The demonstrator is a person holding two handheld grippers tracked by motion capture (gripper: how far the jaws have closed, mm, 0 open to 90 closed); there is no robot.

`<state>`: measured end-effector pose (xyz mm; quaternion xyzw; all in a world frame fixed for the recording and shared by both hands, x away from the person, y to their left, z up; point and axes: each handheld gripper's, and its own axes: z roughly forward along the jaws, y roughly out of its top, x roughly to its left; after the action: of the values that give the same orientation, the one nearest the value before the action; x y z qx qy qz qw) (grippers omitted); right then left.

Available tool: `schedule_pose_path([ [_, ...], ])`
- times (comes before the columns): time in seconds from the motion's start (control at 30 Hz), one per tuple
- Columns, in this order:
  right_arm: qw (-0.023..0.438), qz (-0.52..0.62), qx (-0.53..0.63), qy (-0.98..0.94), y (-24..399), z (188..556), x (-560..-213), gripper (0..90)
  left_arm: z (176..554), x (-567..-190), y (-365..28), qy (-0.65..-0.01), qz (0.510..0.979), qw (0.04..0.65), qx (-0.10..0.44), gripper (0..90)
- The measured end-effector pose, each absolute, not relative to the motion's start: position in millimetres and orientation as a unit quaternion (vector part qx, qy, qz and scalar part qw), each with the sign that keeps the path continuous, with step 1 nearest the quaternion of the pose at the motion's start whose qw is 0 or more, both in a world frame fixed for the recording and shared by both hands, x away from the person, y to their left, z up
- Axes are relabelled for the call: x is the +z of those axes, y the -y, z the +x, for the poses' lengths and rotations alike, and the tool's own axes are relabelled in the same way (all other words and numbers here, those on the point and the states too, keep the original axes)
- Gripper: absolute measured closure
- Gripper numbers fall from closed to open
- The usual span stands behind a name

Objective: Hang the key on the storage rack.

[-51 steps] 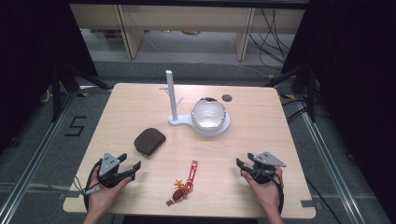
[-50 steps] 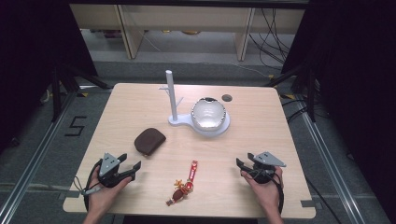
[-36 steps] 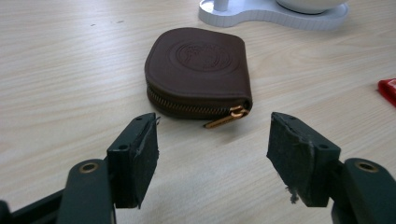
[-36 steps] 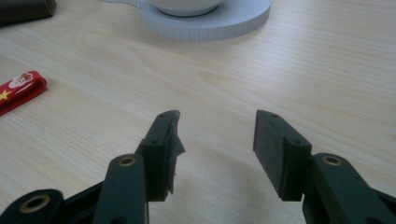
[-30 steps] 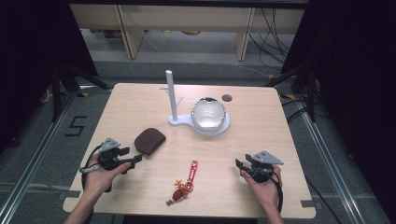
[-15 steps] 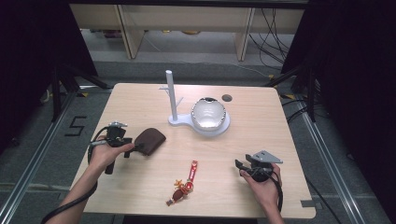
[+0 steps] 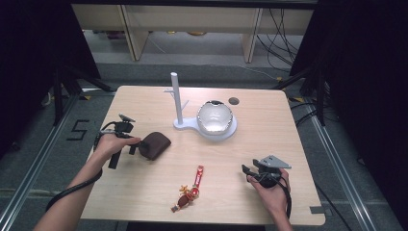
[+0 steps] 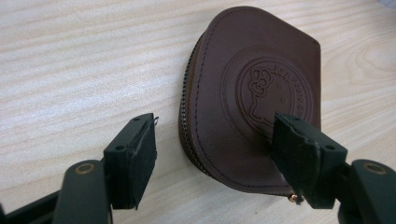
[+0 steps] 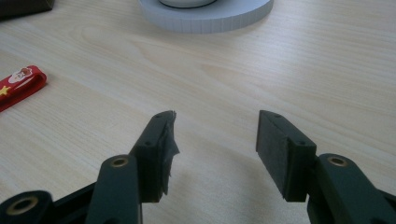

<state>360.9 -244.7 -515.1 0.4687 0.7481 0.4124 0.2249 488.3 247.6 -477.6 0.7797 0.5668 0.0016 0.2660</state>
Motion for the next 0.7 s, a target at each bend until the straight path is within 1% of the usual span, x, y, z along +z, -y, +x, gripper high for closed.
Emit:
schedule_pose_path([
  [0.03,0.225,0.469,0.412,-0.748,244.7,360.9,-515.1,47.8,489.7,-477.6,-247.3,-0.567,0.779,0.268,0.0,30.5],
  [0.07,0.214,0.474,0.413,-0.748,243.5,360.4,-515.1,47.8,492.9,-477.3,-249.4,-0.559,0.789,0.257,-0.007,30.5],
  [0.17,0.213,0.471,0.413,-0.75,243.4,360.6,-515.2,47.6,495.6,-478.6,-249.9,-0.56,0.786,0.259,-0.022,30.7],
  [0.2,0.213,0.471,0.413,-0.75,243.4,360.6,-515.2,47.6,496.7,-479.5,-250.1,-0.563,0.784,0.261,-0.029,30.7],
  [0.23,0.212,0.472,0.41,-0.751,243.5,359.9,-514.4,47.6,496.8,-481.1,-248.1,-0.58,0.767,0.27,-0.046,31.0],
  [0.27,0.21,0.474,0.41,-0.75,243.3,359.6,-514.3,47.5,496.7,-481.3,-247.4,-0.585,0.762,0.272,-0.052,31.4],
  [0.4,0.211,0.473,0.414,-0.748,243.2,360.4,-515.2,47.5,497.5,-484.0,-247.5,-0.59,0.754,0.28,-0.069,33.6],
  [0.43,0.207,0.481,0.412,-0.745,241.9,359.2,-514.9,47.4,498.0,-484.5,-248.0,-0.59,0.752,0.284,-0.079,35.6],
  [0.47,0.212,0.471,0.407,-0.753,243.2,360.1,-514.6,47.4,498.0,-485.1,-246.1,-0.598,0.74,0.297,-0.084,38.5],
  [0.5,0.221,0.465,0.409,-0.753,243.6,360.8,-515.0,47.4,498.4,-485.6,-246.7,-0.596,0.739,0.302,-0.088,42.5],
  [0.63,0.22,0.466,0.406,-0.754,243.5,360.3,-514.7,47.3,498.1,-486.0,-245.2,-0.605,0.728,0.31,-0.086,52.1],
  [0.67,0.217,0.469,0.411,-0.751,243.0,360.4,-515.3,47.1,497.6,-485.7,-244.9,-0.606,0.728,0.31,-0.081,56.1],
  [0.7,0.217,0.469,0.411,-0.751,243.0,360.4,-515.3,47.1,497.3,-484.7,-244.5,-0.603,0.731,0.311,-0.076,56.1],
])
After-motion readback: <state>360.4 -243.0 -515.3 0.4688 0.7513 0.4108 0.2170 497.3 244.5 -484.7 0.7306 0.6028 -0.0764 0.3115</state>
